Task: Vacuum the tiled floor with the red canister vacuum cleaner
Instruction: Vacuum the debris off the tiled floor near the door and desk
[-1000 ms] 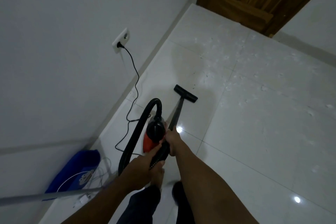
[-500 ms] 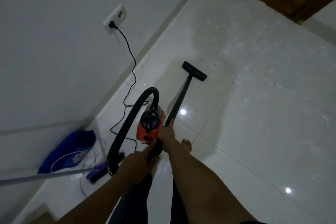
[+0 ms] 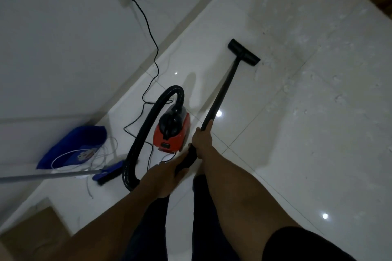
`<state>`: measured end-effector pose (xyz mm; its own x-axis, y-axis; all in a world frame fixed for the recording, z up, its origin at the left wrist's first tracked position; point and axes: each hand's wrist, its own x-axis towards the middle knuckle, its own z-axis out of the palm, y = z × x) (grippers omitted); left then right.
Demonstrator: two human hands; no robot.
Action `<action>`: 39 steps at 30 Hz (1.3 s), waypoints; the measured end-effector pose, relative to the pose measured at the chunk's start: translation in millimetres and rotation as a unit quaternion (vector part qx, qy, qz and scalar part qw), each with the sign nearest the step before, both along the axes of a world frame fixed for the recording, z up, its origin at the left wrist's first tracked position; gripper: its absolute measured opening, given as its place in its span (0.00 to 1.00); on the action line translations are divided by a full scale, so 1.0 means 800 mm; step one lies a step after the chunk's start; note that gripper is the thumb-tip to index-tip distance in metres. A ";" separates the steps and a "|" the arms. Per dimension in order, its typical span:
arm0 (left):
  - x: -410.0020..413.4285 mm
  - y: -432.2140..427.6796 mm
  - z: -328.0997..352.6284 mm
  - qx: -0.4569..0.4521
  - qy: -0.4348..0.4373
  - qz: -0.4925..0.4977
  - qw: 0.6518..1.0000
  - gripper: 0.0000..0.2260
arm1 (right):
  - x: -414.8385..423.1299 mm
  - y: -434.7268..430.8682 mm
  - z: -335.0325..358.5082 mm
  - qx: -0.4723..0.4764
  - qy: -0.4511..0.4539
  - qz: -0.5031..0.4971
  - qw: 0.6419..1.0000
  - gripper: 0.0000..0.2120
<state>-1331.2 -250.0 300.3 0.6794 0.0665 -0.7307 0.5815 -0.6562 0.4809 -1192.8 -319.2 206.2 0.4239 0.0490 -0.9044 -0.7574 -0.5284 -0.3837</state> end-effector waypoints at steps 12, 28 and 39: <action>0.093 -0.031 -0.015 -0.039 -0.007 0.072 0.997 0.25 | 0.098 -0.012 0.001 -0.018 0.046 -0.044 0.998 0.36; 0.229 -0.005 0.023 -0.025 -0.037 0.013 0.999 0.23 | 0.233 -0.002 0.049 -0.026 0.044 -0.039 0.998 0.35; 0.353 0.058 0.009 -0.031 -0.050 0.014 0.998 0.24 | 0.362 0.048 0.048 -0.018 0.022 -0.064 0.998 0.34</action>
<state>-1049.0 -203.3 307.5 0.7480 0.0437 -0.6623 0.5460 -0.6079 0.5765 -903.1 -280.7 244.4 0.3845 -0.0364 -0.9224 -0.8355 -0.4387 -0.3309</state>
